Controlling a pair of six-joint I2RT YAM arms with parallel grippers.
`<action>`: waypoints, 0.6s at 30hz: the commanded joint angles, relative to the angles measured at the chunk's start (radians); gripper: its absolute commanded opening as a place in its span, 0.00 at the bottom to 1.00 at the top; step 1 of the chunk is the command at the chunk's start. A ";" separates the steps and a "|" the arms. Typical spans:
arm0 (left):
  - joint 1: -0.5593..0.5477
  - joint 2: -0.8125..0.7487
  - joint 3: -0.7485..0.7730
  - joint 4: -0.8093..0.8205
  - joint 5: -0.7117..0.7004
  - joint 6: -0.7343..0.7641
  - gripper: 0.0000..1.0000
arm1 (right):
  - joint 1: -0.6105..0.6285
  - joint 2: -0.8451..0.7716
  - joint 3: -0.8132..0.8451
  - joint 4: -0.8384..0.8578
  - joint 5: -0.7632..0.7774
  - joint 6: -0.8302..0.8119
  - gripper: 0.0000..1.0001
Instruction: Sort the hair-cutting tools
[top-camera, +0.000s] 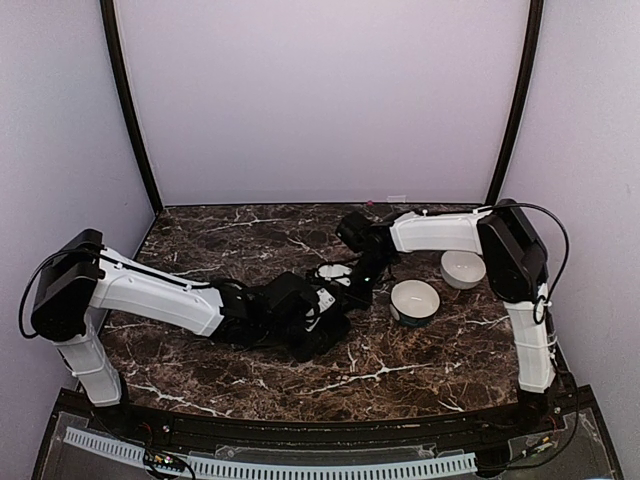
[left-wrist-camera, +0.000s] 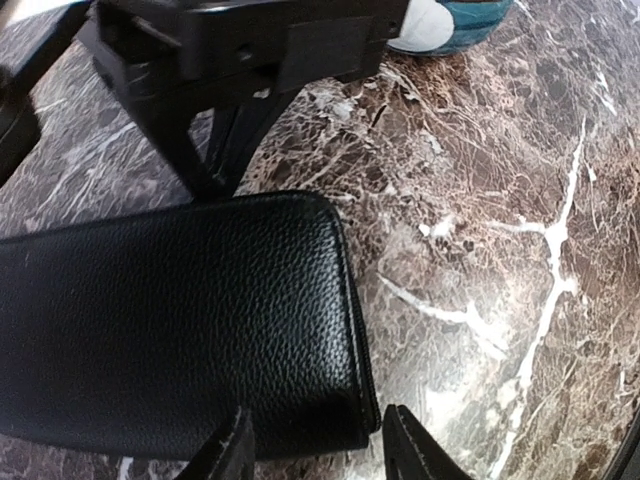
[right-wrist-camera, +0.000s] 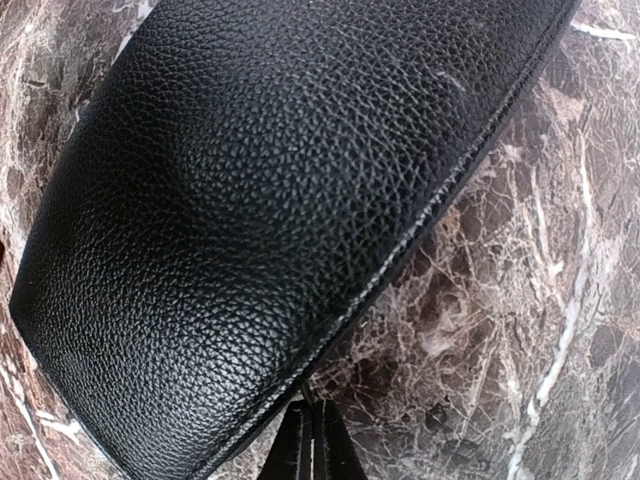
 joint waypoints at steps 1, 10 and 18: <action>-0.001 0.052 0.036 0.055 0.027 0.100 0.45 | 0.011 -0.031 -0.016 -0.021 -0.007 0.000 0.00; -0.002 0.185 0.122 -0.046 -0.092 0.123 0.40 | 0.011 -0.037 -0.016 -0.032 0.004 0.001 0.00; -0.001 0.196 0.100 -0.051 -0.117 0.065 0.27 | -0.007 -0.125 -0.115 -0.027 0.019 -0.004 0.00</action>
